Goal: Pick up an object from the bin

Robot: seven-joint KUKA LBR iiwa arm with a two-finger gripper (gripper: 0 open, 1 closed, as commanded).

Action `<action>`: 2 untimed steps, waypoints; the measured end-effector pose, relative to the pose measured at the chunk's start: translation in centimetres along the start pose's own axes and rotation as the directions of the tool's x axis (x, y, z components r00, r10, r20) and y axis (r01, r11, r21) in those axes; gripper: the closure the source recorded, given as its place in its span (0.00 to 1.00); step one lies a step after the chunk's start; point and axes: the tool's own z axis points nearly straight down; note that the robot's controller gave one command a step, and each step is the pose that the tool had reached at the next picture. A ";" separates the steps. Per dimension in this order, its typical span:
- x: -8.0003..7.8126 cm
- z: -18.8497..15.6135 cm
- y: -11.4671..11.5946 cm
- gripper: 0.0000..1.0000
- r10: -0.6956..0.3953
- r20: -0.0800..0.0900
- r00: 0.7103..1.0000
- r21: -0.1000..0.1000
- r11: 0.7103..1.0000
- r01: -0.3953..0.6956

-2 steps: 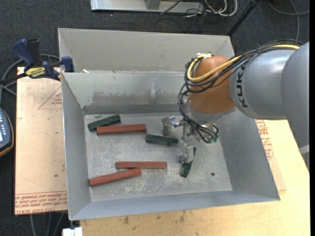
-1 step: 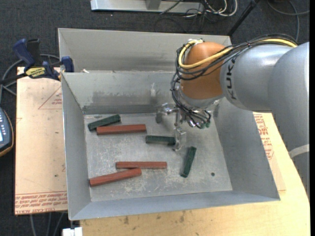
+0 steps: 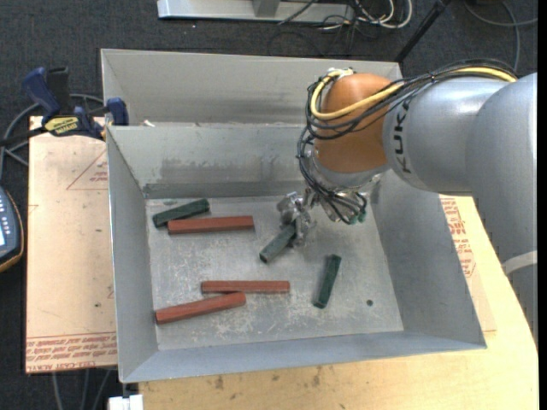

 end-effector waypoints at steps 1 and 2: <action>1.6 -14.9 0.0 1.00 -0.163 0.007 0.987 0.005 0.987 0.163; 1.7 -14.4 0.1 0.00 -0.163 -0.001 0.987 0.000 0.987 0.163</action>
Offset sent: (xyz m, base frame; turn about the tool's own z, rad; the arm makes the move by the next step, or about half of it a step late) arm -0.0178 -0.0061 0.1434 -0.1670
